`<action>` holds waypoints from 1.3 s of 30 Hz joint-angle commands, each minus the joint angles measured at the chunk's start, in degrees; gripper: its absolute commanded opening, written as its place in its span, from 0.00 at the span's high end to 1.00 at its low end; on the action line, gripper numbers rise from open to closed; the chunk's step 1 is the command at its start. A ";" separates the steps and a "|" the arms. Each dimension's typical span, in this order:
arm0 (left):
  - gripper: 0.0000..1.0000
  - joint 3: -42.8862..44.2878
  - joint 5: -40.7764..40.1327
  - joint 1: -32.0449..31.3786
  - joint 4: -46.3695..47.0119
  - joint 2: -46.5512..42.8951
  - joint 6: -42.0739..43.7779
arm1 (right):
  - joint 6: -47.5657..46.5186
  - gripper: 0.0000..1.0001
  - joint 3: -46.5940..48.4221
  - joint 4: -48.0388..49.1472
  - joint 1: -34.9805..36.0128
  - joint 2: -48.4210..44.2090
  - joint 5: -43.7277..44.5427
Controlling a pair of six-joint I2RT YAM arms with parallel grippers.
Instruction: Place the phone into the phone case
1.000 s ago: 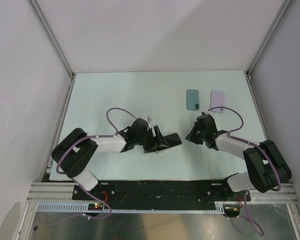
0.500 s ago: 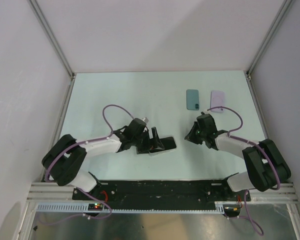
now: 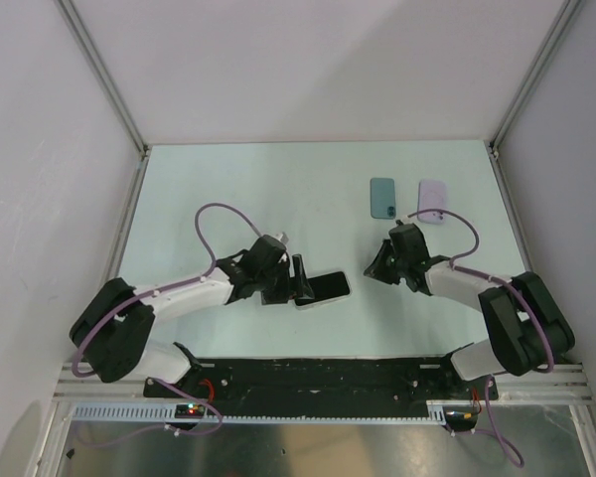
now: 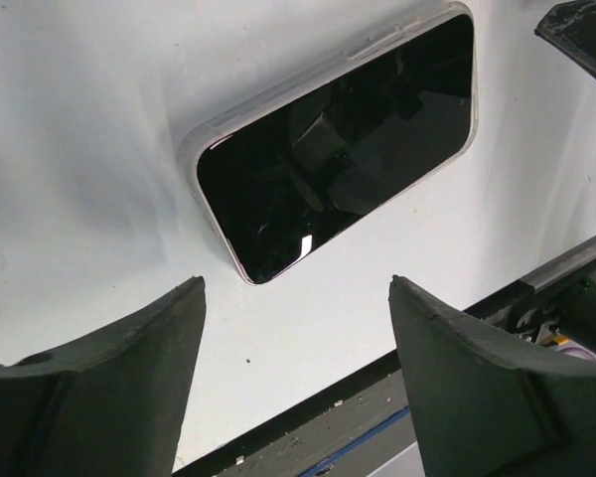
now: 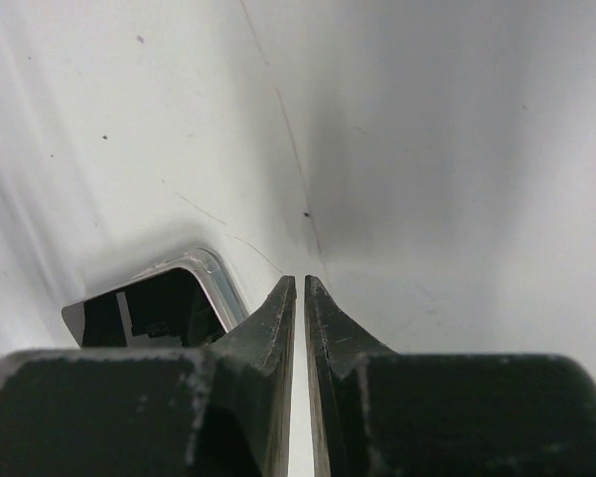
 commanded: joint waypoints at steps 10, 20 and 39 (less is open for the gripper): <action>0.52 4.72 -6.53 -0.27 -1.80 3.13 3.78 | -6.26 0.86 6.11 2.08 3.97 3.50 -4.07; 0.69 5.75 -6.05 -0.29 -1.69 5.40 3.79 | -6.48 0.79 6.73 1.81 6.48 5.39 -4.70; 0.67 4.14 -5.53 -0.52 -1.66 4.56 3.49 | -5.99 0.53 4.27 -0.10 8.10 0.49 -1.16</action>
